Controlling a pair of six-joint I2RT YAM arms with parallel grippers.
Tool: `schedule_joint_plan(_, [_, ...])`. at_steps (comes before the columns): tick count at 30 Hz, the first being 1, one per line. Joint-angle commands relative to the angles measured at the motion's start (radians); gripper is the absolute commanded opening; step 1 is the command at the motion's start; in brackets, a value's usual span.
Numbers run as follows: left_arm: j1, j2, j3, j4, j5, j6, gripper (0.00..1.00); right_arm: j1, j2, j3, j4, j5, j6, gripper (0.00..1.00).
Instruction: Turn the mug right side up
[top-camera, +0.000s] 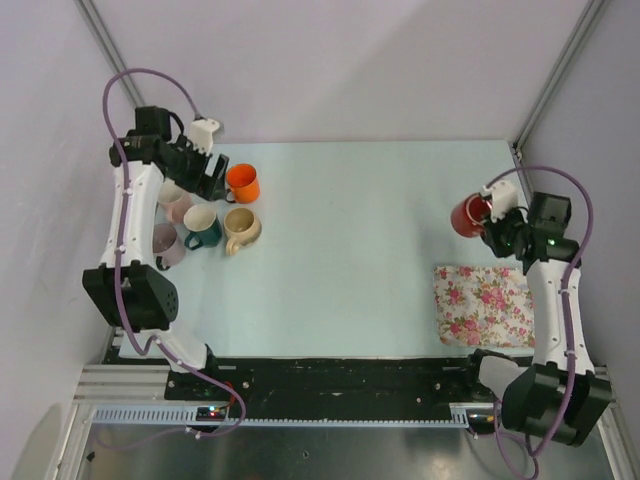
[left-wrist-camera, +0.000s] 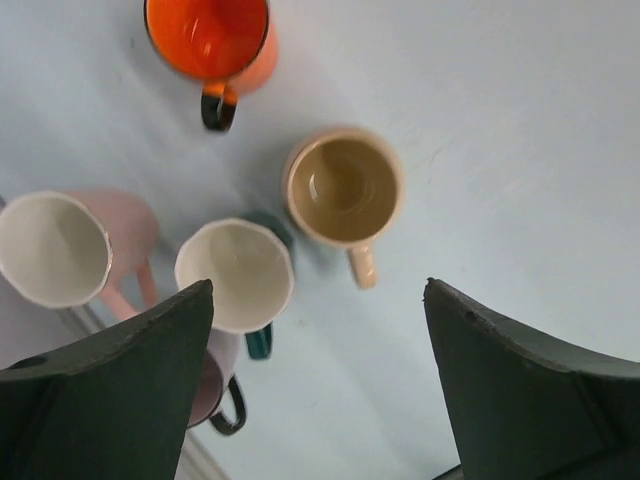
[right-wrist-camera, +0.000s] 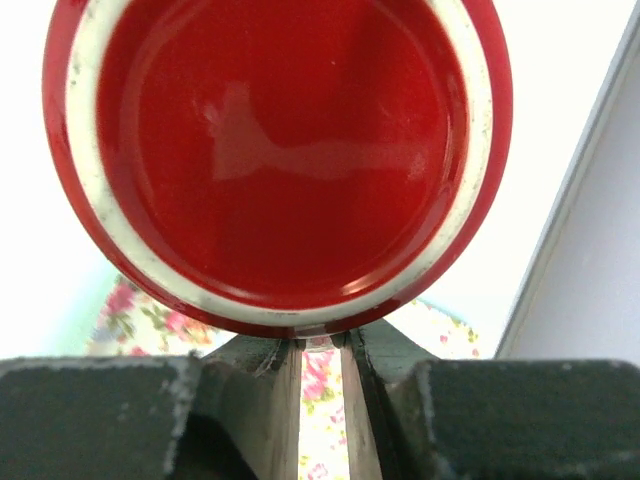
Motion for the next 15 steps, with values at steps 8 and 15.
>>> schedule_joint_plan(8, [-0.116, -0.067, 0.261, -0.011, 0.559, -0.320, 0.94, 0.594, -0.011, 0.202, 0.485, 0.205, 0.591, 0.00])
schedule_joint_plan(15, [-0.216, -0.027, 0.436, -0.010, 0.765, -0.477, 1.00, 0.886, 0.064, 0.205, 0.977, 0.201, 0.926, 0.00])
